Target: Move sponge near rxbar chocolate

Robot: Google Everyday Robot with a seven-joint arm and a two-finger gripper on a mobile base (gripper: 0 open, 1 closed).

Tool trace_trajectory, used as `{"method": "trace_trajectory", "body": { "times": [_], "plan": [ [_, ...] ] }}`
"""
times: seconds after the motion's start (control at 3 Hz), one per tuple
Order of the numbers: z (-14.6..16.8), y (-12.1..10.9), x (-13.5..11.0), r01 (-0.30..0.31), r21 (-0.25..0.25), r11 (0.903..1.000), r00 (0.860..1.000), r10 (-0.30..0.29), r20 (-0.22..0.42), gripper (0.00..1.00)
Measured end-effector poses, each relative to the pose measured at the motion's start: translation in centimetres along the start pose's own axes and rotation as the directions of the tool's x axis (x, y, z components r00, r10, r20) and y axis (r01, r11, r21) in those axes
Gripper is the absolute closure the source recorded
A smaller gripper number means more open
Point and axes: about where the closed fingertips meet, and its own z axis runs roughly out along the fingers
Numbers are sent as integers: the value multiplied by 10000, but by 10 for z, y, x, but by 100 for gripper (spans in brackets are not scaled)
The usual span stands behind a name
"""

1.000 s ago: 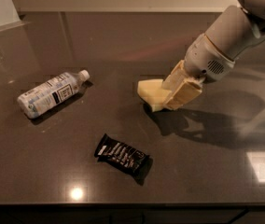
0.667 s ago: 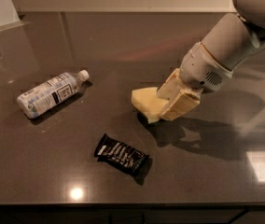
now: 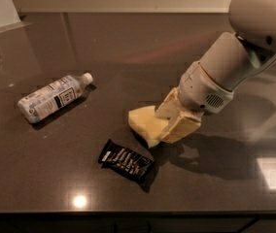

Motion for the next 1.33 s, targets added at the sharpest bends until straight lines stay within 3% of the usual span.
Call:
{"method": "trace_trajectory", "body": {
  "times": [0.33,1.0,1.33],
  "plan": [
    [10,7,-1,130,-198,9997,9999,-132,-77,59],
    [13,7,0,190,-132,9997,9998,-191,-62,12],
    [13,7,-2,214,-123,9997,9997,-215,-71,0]
  ]
}}
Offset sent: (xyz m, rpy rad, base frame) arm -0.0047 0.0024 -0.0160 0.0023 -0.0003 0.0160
